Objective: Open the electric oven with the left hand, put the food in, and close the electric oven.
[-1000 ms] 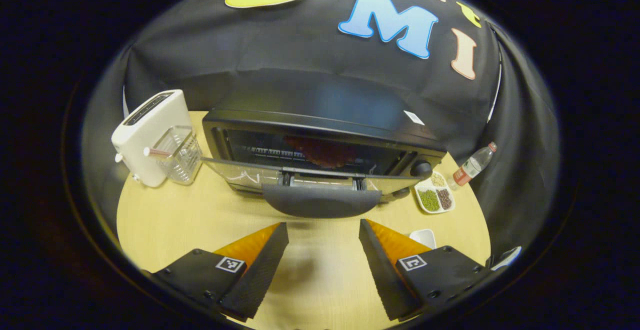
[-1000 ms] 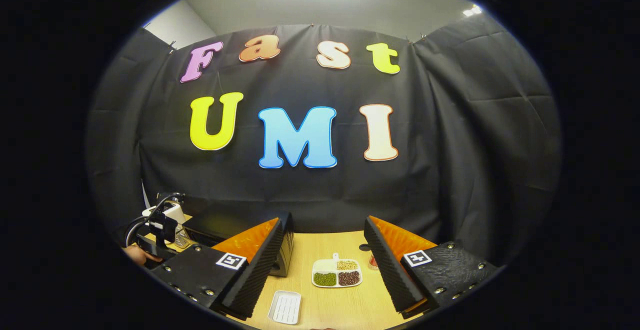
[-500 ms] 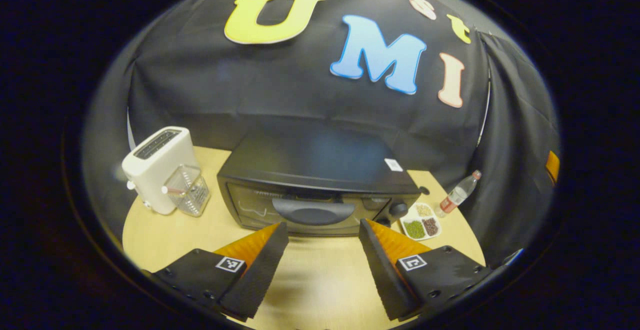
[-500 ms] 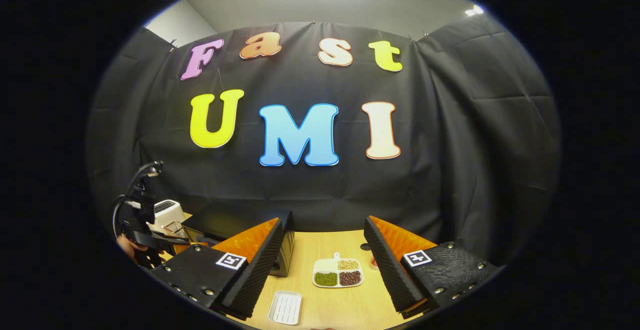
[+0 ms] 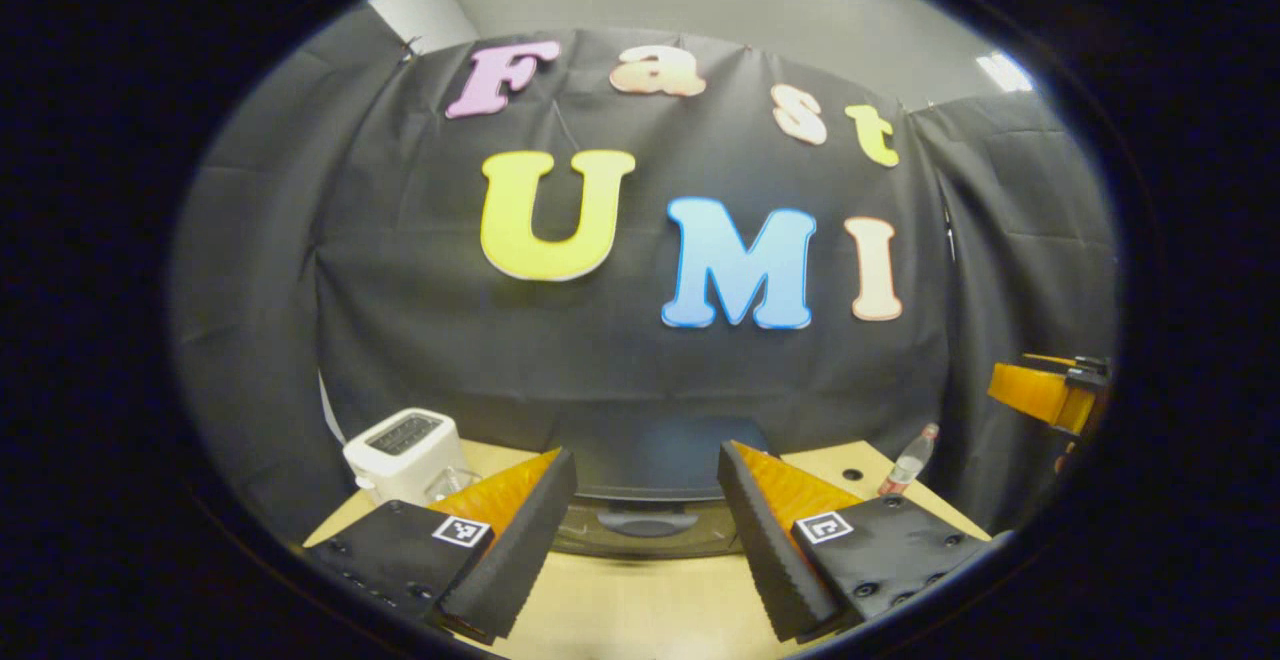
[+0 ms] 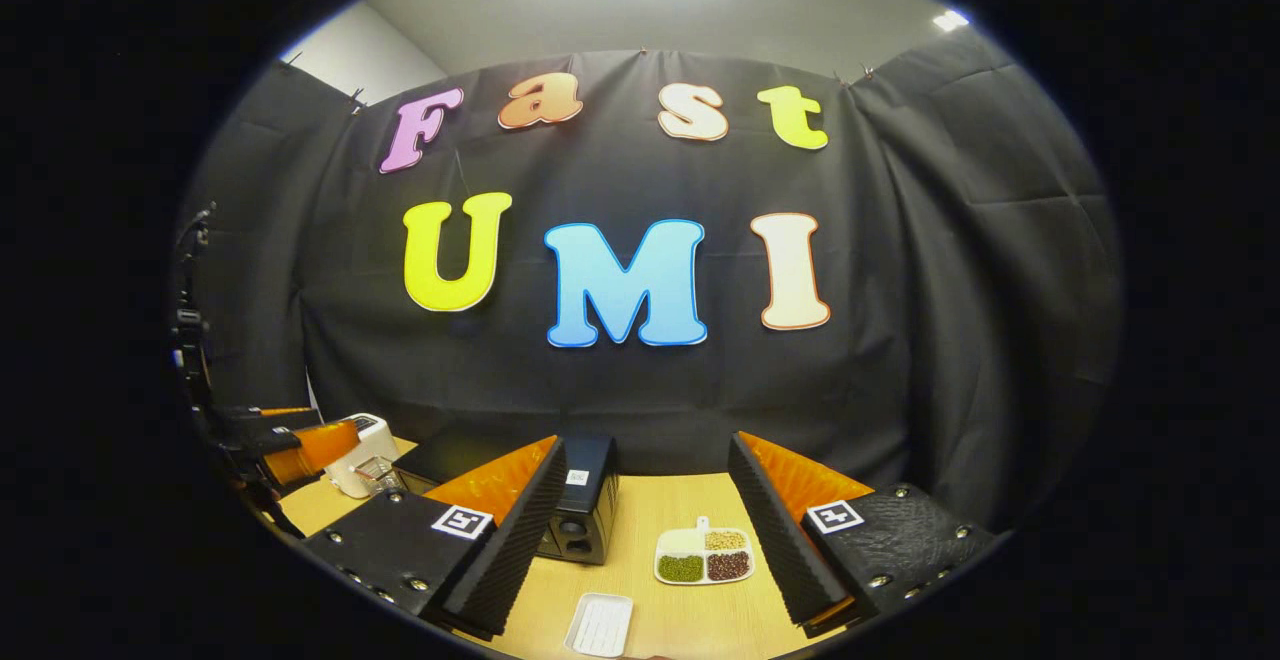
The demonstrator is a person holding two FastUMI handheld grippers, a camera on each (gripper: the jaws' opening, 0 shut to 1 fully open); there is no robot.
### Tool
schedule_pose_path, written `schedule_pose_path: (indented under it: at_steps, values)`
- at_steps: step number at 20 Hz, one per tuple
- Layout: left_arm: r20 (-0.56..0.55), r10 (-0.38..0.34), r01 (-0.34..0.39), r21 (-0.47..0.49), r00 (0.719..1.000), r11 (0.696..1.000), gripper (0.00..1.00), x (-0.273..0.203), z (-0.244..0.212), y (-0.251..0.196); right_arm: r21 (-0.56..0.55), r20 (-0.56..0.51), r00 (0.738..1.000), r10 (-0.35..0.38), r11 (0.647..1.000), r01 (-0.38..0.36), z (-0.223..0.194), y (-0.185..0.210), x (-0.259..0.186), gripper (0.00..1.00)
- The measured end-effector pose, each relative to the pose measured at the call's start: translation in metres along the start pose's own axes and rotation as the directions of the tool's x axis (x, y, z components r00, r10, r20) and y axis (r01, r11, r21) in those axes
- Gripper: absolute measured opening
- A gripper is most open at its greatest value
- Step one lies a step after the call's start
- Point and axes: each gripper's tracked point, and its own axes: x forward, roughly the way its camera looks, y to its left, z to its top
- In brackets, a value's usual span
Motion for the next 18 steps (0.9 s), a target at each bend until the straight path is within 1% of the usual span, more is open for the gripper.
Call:
schedule_pose_path:
  at_steps: [3, 6, 8, 10, 13, 14, 17, 18]
  values:
    - [0.095, 0.009, -0.005, -0.035, 0.995, 0.999, 0.97, -0.02, 0.052, -0.01, 0.032, 0.027, 1.0, 0.013, 0.999, -0.014, 0.026, 0.008, -0.004, 0.98]
    - [0.156, -0.024, 0.027, -0.018, 0.987, 0.999, 0.96, -0.035, 0.094, -0.022, 0.046, 0.077, 0.997, 0.014, 0.999, -0.017, 0.061, 0.011, -0.014, 0.98]
    - [0.167, -0.025, 0.027, -0.013, 0.986, 1.0, 0.95, -0.044, 0.104, -0.023, 0.062, 0.111, 0.994, 0.018, 0.998, -0.025, 0.08, 0.014, -0.021, 0.98]
    - [0.176, -0.024, 0.031, -0.038, 0.984, 0.999, 0.96, -0.046, 0.109, -0.025, 0.065, 0.128, 0.991, 0.022, 0.997, -0.03, 0.09, 0.013, -0.026, 0.98]
    - [0.184, -0.025, 0.035, -0.05, 0.983, 0.998, 0.97, -0.05, 0.114, -0.024, 0.06, 0.128, 0.992, 0.02, 0.998, -0.028, 0.087, 0.014, -0.029, 0.98]
    - [0.184, -0.027, 0.035, -0.044, 0.983, 0.998, 0.95, -0.049, 0.115, -0.022, 0.058, 0.121, 0.992, 0.02, 0.998, -0.027, 0.085, 0.014, -0.03, 0.98]
    - [0.181, -0.042, 0.05, -0.044, 0.983, 0.998, 0.95, -0.05, 0.115, -0.022, 0.054, 0.102, 0.995, 0.017, 0.998, -0.022, 0.079, 0.017, -0.031, 0.98]
    - [0.181, -0.044, 0.053, -0.047, 0.983, 0.998, 0.93, -0.05, 0.115, -0.022, 0.054, 0.099, 0.995, 0.013, 0.998, -0.019, 0.078, 0.018, -0.032, 0.98]
